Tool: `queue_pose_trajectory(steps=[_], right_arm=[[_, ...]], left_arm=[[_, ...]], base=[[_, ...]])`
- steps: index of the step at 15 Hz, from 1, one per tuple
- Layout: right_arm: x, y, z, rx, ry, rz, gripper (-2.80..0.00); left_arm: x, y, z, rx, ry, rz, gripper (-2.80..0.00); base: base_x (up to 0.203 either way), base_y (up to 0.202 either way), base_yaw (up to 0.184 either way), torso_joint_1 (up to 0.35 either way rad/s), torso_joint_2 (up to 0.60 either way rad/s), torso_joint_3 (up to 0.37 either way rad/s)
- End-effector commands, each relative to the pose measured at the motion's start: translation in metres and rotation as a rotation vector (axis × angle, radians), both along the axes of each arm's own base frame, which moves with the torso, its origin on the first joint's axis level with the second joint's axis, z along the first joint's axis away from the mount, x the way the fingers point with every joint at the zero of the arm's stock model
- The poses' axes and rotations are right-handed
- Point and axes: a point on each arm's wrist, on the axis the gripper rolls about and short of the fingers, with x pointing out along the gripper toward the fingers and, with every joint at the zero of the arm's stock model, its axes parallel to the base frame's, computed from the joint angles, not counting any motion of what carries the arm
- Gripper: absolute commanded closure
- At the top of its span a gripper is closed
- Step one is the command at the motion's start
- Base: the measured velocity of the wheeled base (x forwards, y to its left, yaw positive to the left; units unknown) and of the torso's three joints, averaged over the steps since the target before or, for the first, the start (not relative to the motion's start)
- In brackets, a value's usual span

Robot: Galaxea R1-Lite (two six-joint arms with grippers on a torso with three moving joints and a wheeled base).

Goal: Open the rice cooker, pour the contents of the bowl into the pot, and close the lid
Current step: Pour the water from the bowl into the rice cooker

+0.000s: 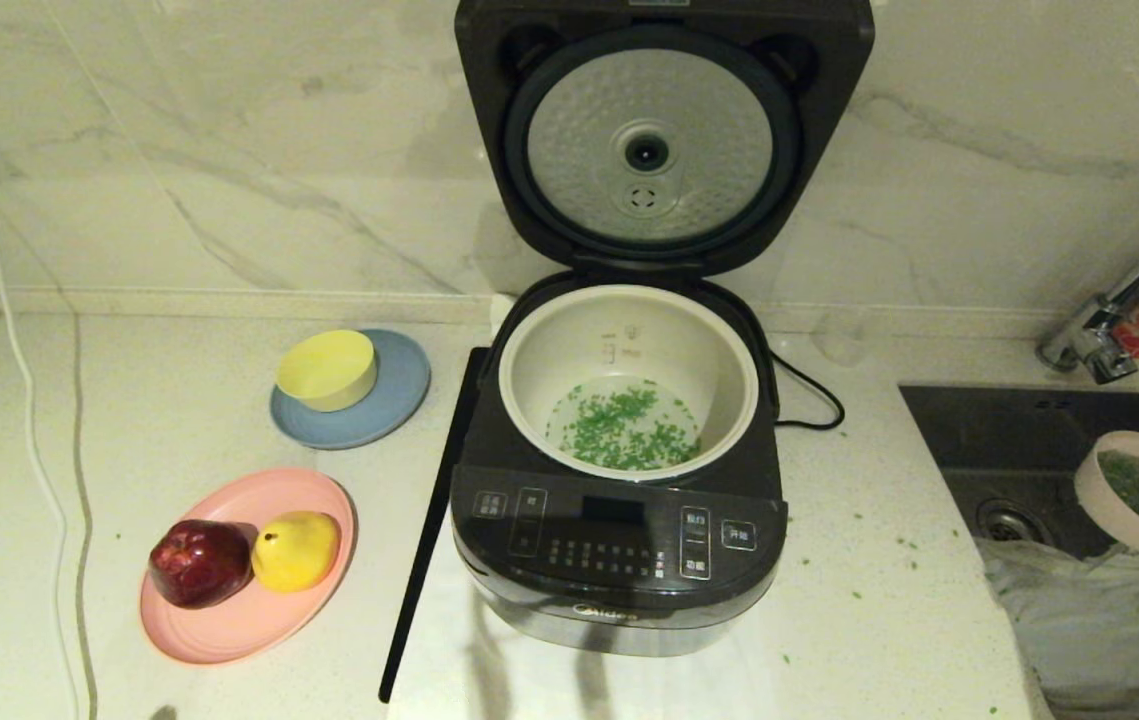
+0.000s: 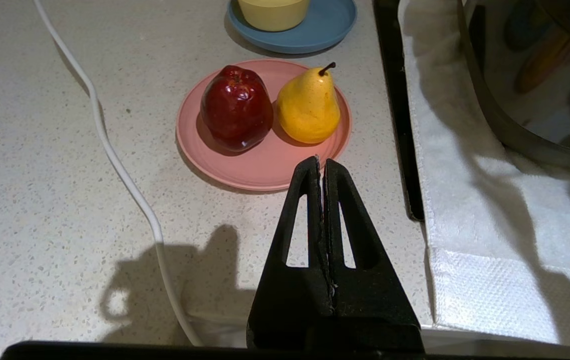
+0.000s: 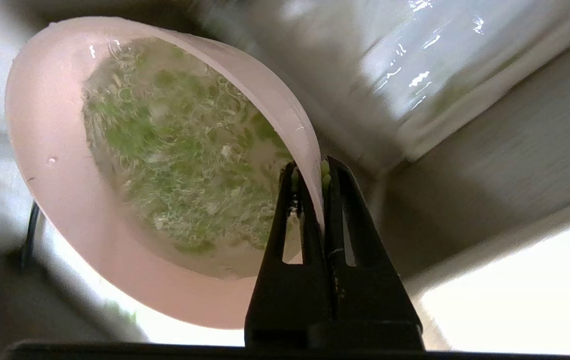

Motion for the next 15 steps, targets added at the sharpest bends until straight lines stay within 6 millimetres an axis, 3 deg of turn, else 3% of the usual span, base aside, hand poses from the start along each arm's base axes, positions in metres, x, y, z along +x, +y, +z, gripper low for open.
queue_pose_trajectory(steps=[1, 9, 15], right_arm=[[-0.015, 0.044, 0.033, -0.037, -0.042, 0.082, 0.00], [-0.037, 0.151, 0.075, -0.090, 0.020, 0.390, 0.00], [-0.045, 0.202, 0.105, -0.045, 0.028, 0.561, 0.00]], left_arm=[[0.001, 0.000, -0.002, 0.001, 0.006, 0.000, 0.00], [0.001, 0.000, -0.002, 0.001, 0.006, 0.000, 0.00], [0.001, 0.000, -0.002, 0.001, 0.006, 0.000, 0.00]], base=[[0.000, 0.000, 0.000, 0.000, 0.00, 0.000], [0.000, 0.000, 0.000, 0.000, 0.00, 0.000], [0.000, 0.000, 0.000, 0.000, 0.00, 0.000]])
